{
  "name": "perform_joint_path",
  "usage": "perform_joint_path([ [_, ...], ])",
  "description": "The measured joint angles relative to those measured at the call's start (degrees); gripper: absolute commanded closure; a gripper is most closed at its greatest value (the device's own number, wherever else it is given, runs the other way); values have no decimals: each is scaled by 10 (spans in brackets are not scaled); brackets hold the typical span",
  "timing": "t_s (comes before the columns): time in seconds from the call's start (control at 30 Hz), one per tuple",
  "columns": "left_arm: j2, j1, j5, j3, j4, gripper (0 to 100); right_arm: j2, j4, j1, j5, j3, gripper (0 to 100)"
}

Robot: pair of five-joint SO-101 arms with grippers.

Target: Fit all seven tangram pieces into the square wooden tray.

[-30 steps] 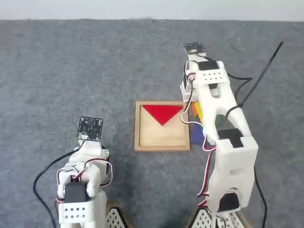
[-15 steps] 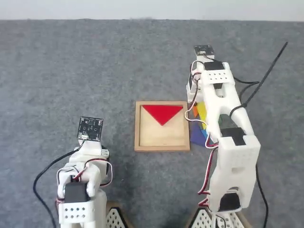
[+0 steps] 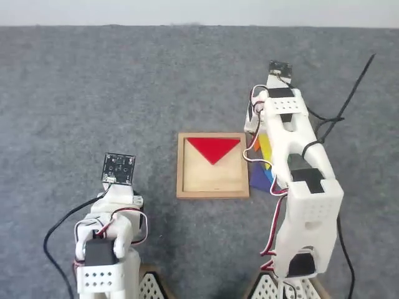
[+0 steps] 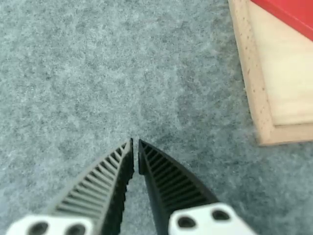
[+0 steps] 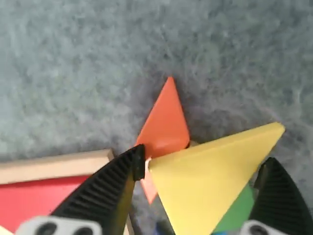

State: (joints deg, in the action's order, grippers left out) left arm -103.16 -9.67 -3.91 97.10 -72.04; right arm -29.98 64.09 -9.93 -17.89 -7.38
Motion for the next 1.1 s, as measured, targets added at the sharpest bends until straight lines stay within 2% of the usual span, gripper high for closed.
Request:
perform_joint_path([
  [0.07,0,0,0,0,0,979,0,-5,0,-10,3,650],
  [0.27,0,0,0,0,0,979,0,-7,0,-14,8,758],
  [0.57,0,0,0,0,0,979,1,-11,4,-14,10,757],
  [0.67,0,0,0,0,0,979,1,-11,4,-11,10,712],
  [0.77,0,0,0,0,0,979,15,-6,4,45,11,652],
  [0.97,0,0,0,0,0,979,109,56,-6,149,4,646],
  [1.1,0,0,0,0,0,979,153,82,-45,177,5,647],
])
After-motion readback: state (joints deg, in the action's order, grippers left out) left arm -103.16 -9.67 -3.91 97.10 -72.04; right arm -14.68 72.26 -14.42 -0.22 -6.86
